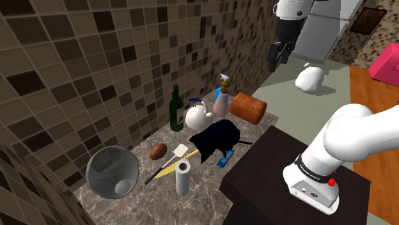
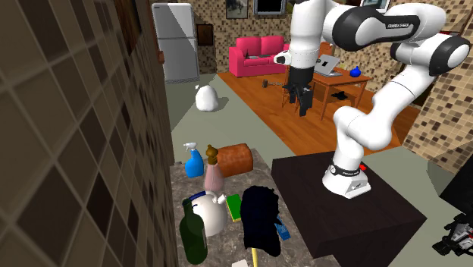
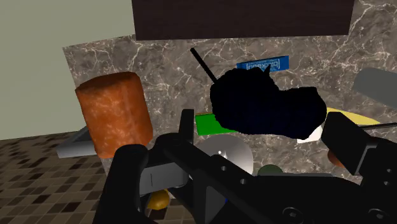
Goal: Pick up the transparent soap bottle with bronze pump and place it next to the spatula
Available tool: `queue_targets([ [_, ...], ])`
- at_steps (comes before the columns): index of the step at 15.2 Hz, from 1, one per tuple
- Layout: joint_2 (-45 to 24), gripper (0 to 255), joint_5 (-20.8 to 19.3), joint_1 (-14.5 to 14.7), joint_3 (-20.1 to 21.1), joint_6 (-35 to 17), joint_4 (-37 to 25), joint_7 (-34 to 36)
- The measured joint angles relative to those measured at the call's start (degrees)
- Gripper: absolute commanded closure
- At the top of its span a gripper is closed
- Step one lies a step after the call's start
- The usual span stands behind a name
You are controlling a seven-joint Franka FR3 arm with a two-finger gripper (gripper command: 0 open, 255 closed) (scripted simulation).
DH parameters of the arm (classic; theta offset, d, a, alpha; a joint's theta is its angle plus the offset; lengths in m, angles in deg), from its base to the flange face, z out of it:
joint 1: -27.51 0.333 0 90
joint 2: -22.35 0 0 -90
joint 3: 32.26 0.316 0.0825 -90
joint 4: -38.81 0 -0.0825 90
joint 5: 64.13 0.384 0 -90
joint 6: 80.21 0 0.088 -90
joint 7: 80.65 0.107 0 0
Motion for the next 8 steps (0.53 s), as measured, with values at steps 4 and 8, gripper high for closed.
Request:
queue_targets([
  [4,-2.2,0,-0.6,-0.6,-0.5,-4.3,1.5,0.5],
  [8,-7.9,0,-1.7,-1.9,-1.4,-12.4,2.5,1.5],
])
